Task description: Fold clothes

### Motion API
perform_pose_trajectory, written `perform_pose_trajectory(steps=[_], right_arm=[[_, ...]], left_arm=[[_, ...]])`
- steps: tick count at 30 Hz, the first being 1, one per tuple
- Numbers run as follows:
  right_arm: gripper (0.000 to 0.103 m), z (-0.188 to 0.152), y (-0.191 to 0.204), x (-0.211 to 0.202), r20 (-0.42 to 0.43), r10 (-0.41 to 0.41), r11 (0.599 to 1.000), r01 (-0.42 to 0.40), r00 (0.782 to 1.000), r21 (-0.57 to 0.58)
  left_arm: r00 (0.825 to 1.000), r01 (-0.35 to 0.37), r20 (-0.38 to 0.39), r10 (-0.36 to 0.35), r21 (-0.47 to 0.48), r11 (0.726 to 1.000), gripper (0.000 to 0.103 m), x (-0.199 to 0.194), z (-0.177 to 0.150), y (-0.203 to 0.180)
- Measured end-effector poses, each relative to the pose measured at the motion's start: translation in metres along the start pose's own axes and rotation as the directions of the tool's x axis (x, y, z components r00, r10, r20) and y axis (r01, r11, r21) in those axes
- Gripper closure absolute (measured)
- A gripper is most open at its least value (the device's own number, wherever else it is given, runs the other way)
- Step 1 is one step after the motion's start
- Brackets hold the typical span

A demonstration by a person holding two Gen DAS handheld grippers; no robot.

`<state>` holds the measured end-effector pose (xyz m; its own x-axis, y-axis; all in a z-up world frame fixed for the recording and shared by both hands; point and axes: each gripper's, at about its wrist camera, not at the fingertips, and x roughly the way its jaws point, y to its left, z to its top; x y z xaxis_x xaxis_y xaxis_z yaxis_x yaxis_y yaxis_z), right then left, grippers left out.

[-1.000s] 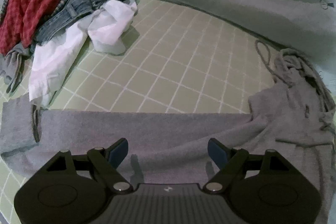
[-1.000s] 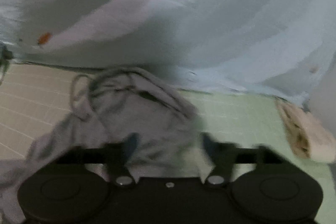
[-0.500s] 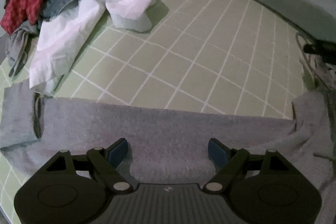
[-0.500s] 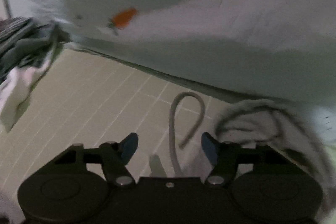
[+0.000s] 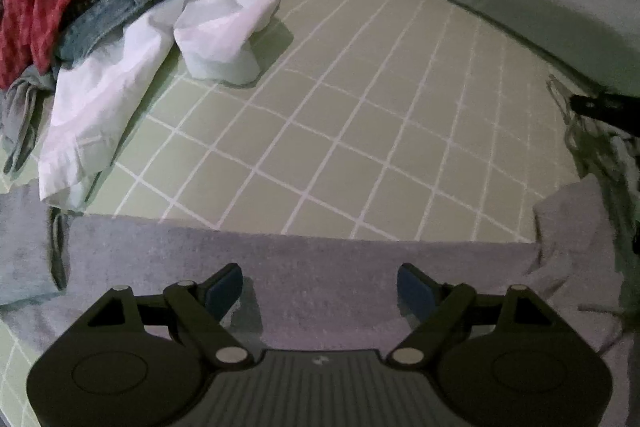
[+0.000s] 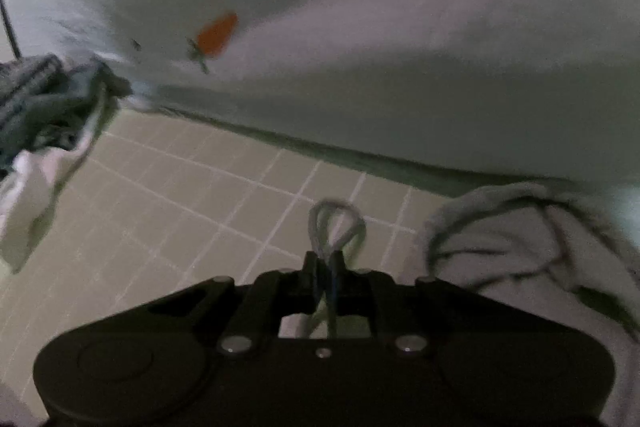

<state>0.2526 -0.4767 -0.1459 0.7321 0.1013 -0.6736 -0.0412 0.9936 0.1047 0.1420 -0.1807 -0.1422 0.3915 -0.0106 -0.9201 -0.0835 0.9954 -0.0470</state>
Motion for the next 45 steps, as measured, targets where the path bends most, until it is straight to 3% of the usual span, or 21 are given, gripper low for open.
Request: perform_pose_trajectory(steps=[5, 8, 10, 12, 14, 16, 17, 18, 20, 22, 24, 28, 30, 32, 37, 45], right_arm=[[0.097, -0.031, -0.005, -0.131, 0.19, 0.058, 0.997, -0.066, 0.98, 0.037], [0.097, -0.067, -0.005, -0.186, 0.193, 0.046, 0.997, -0.056, 0.98, 0.045], [0.099, -0.1, -0.007, -0.202, 0.118, 0.025, 0.995, -0.036, 0.993, 0.09], [0.099, -0.137, -0.01, -0.205, -0.017, -0.016, 0.987, 0.018, 1.0, 0.159], [0.099, -0.169, -0.007, -0.207, -0.154, -0.06, 0.978, 0.09, 0.986, 0.191], [0.094, -0.186, 0.0, -0.212, -0.189, -0.076, 0.972, 0.115, 0.979, 0.206], [0.087, -0.189, 0.003, -0.215, -0.19, -0.079, 0.969, 0.12, 0.979, 0.216], [0.071, -0.191, 0.004, -0.219, -0.189, -0.082, 0.966, 0.124, 0.979, 0.227], [0.049, -0.192, 0.008, -0.224, -0.185, -0.1, 0.961, 0.144, 0.978, 0.236], [0.045, -0.197, 0.017, -0.223, -0.203, -0.111, 0.957, 0.16, 0.973, 0.243], [0.024, -0.203, 0.028, -0.221, -0.223, -0.119, 0.952, 0.175, 0.967, 0.25], [0.014, -0.221, 0.055, -0.221, -0.267, -0.123, 0.944, 0.196, 0.956, 0.266], [0.001, -0.229, 0.071, -0.22, -0.284, -0.127, 0.939, 0.208, 0.95, 0.274], [0.0, -0.237, 0.088, -0.219, -0.303, -0.14, 0.931, 0.229, 0.943, 0.283], [0.0, -0.246, 0.127, -0.209, -0.312, -0.293, 0.899, 0.371, 0.904, 0.231], [0.0, -0.247, 0.142, -0.207, -0.332, -0.383, 0.803, 0.488, 0.862, 0.342]], left_arm=[[0.999, 0.013, 0.031, -0.013, 0.003, 1.0, 0.018, -0.021, -0.008, 0.004], [0.998, 0.02, 0.056, -0.022, 0.023, 1.0, 0.018, -0.04, -0.014, 0.007], [0.997, 0.022, 0.073, -0.024, 0.037, 0.999, 0.018, -0.051, -0.019, 0.01], [0.996, 0.021, 0.091, -0.025, 0.052, 0.998, 0.018, -0.062, -0.023, 0.013], [0.994, 0.019, 0.108, -0.027, 0.067, 0.998, 0.018, -0.072, -0.027, 0.017], [0.992, 0.014, 0.127, -0.024, 0.074, 0.997, 0.018, -0.085, -0.033, 0.023], [0.991, 0.007, 0.136, -0.017, 0.073, 0.997, 0.018, -0.09, -0.036, 0.029], [0.99, 0.0, 0.142, -0.01, 0.072, 0.997, 0.018, -0.092, -0.038, 0.036], [0.989, -0.017, 0.145, 0.007, 0.067, 0.998, 0.018, -0.096, -0.043, 0.049], [0.989, -0.034, 0.147, 0.026, 0.057, 0.998, 0.018, -0.098, -0.05, 0.065], [0.988, -0.059, 0.148, 0.052, 0.044, 0.997, 0.018, -0.097, -0.055, 0.084], [0.985, -0.104, 0.144, 0.097, 0.036, 0.994, 0.018, -0.091, -0.062, 0.123], [0.985, -0.114, 0.132, 0.108, 0.041, 0.993, 0.018, -0.083, -0.062, 0.142], [0.987, -0.113, 0.124, 0.105, 0.059, 0.992, 0.018, -0.074, -0.059, 0.155], [0.991, -0.092, 0.109, 0.078, 0.127, 0.988, 0.018, -0.049, -0.047, 0.179], [0.997, -0.038, 0.08, 0.019, 0.249, 0.968, 0.018, -0.006, -0.029, 0.194]])
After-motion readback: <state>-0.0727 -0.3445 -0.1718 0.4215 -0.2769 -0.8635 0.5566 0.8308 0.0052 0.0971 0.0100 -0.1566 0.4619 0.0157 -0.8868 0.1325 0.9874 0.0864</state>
